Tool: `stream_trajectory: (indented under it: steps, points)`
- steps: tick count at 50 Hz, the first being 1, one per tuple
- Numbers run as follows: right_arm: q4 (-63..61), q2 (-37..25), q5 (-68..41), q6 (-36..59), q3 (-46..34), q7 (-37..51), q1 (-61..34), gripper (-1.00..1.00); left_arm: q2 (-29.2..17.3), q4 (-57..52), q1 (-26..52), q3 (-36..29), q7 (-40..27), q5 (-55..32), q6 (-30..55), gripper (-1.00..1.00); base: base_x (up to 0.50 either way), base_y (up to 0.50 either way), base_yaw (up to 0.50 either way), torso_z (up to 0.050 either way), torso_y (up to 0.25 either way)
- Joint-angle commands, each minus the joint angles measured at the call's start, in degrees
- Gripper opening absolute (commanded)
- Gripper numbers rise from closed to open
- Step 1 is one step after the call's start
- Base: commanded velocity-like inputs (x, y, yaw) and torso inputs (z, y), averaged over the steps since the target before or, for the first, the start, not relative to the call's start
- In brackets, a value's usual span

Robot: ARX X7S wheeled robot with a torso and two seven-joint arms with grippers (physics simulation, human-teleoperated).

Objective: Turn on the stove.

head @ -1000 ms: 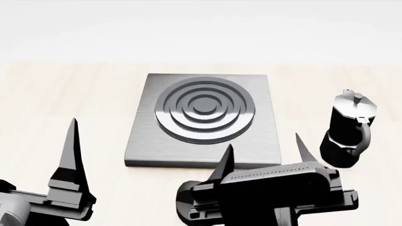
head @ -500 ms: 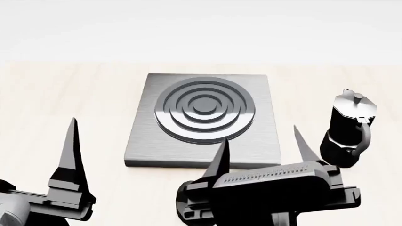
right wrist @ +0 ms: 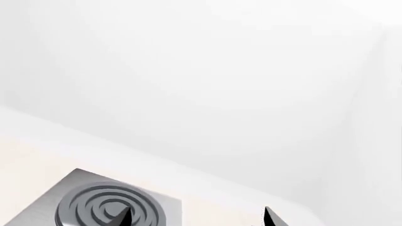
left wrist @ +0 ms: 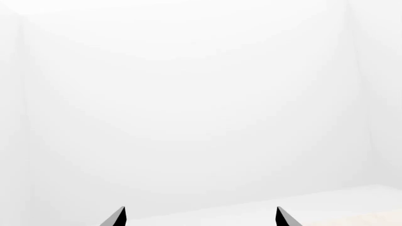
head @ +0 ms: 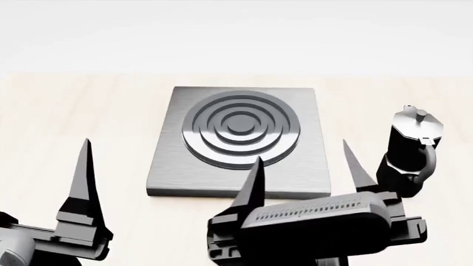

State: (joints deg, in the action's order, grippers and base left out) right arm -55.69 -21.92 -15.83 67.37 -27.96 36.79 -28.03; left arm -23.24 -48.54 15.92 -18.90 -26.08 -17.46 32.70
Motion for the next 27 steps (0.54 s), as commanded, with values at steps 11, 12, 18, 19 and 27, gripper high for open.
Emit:
stream_trajectory:
  steps: [11,12,18,19,27]
  points:
    - [-3.77,0.02,-1.71,3.8,-0.63,1.85,-2.16,1.0,-0.18,0.29,0.16,-0.41,-0.3,-0.1,-0.26,1.0,0.0,0.0,0.0,0.0,0.0]
    - [-3.83,0.02,-1.97,3.81,-0.49,1.97,-2.2,1.0,-0.16,-0.13,0.3,-0.41,-0.43,-0.29,0.24,1.0,0.0,0.0,0.0,0.0,0.0]
    - [-3.89,-0.35,-2.84,3.58,-0.51,2.86,-2.41,1.0,-0.26,-0.02,0.3,-0.39,-0.49,-0.37,0.08,1.0,0.0,0.0,0.0,0.0,0.0]
    - [-4.06,-0.47,-3.17,3.84,-0.75,3.24,-2.73,1.0,-0.27,-0.02,0.3,-0.37,-0.49,-0.41,0.06,1.0,0.0,0.0,0.0,0.0,0.0]
    - [-4.18,-2.86,-9.5,3.17,-1.86,8.86,-5.03,1.0,-0.39,-0.07,0.26,-0.43,-0.65,-0.48,-0.01,1.0,0.0,0.0,0.0,0.0,0.0]
